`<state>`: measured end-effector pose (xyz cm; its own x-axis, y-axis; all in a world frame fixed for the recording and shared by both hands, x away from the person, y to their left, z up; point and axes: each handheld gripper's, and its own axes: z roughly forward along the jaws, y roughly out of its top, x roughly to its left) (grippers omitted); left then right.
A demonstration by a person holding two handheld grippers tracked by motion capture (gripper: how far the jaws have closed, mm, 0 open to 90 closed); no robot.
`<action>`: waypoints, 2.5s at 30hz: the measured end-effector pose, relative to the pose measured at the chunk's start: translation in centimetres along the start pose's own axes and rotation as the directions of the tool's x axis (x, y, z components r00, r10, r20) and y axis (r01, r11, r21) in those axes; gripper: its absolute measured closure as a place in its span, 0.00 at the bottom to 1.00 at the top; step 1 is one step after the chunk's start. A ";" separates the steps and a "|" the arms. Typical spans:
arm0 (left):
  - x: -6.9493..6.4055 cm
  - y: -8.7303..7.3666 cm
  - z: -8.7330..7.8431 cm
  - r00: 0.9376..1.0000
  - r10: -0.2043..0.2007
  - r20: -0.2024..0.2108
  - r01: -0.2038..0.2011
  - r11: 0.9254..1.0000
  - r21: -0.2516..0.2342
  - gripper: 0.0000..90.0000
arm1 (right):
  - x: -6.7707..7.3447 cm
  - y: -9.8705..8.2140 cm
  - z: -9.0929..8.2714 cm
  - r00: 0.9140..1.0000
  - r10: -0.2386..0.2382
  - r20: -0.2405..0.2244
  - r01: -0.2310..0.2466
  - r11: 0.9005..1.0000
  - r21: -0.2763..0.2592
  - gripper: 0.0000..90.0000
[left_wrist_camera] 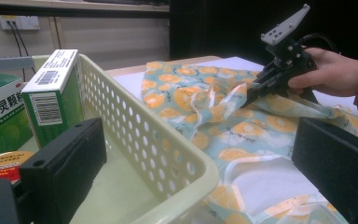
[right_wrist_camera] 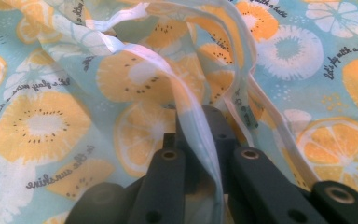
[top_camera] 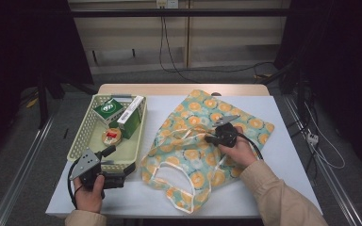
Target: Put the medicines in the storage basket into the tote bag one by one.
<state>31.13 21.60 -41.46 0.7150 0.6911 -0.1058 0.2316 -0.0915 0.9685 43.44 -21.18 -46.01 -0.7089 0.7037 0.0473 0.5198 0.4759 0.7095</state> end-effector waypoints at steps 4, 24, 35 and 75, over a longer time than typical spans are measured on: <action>0.0 0.0 0.0 1.000 -0.001 0.000 0.001 1.000 0.002 0.03 | -0.1 0.1 0.0 1.000 0.026 -0.006 -0.026 1.000 0.003 1.00; -0.2 0.2 0.1 1.000 -0.005 0.001 0.005 1.000 0.005 0.03 | -0.4 4.1 -3.8 0.999 0.045 -0.010 -0.046 0.996 -0.071 1.00; -0.4 0.6 0.0 1.000 -0.008 0.002 0.008 1.000 -0.001 0.03 | -0.5 5.6 -5.5 0.998 0.057 -0.013 -0.058 0.994 -0.096 1.00; -0.2 1.8 0.3 1.000 -0.014 0.014 0.014 1.000 0.010 0.03 | -0.5 6.3 -6.3 0.993 0.100 -0.061 -0.105 0.991 -0.085 1.00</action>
<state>31.56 21.08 -39.79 0.7207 0.6824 -0.1223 0.2481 -0.0891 0.9646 44.06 -21.87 -37.11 -0.6813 0.7141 0.1608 0.5486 0.3528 0.7580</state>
